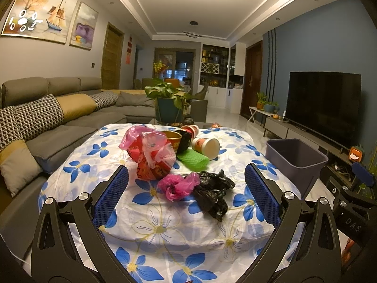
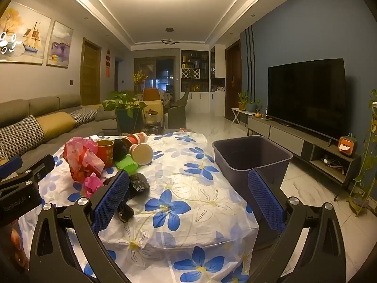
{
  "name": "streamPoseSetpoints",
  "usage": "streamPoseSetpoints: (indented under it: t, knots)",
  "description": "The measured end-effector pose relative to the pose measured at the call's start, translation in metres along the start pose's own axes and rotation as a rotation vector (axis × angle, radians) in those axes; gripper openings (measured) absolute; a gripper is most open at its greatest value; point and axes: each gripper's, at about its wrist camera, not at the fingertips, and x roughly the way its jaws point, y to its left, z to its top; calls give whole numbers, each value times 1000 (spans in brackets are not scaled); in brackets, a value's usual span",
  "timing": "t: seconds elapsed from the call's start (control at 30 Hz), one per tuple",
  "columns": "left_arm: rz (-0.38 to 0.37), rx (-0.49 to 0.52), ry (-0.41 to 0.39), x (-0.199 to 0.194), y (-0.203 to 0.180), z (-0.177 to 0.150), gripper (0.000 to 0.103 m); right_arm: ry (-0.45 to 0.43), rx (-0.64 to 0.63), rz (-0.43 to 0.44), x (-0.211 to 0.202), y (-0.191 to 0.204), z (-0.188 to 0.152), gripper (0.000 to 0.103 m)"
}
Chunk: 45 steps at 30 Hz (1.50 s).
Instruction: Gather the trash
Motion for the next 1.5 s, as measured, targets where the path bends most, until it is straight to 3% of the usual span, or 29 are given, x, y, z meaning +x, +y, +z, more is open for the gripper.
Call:
streamPoseSetpoints:
  t: [1.5]
  knots:
    - [2,-3,-11,1,4,-1,97,-23,15,-3,1,-1,5,97]
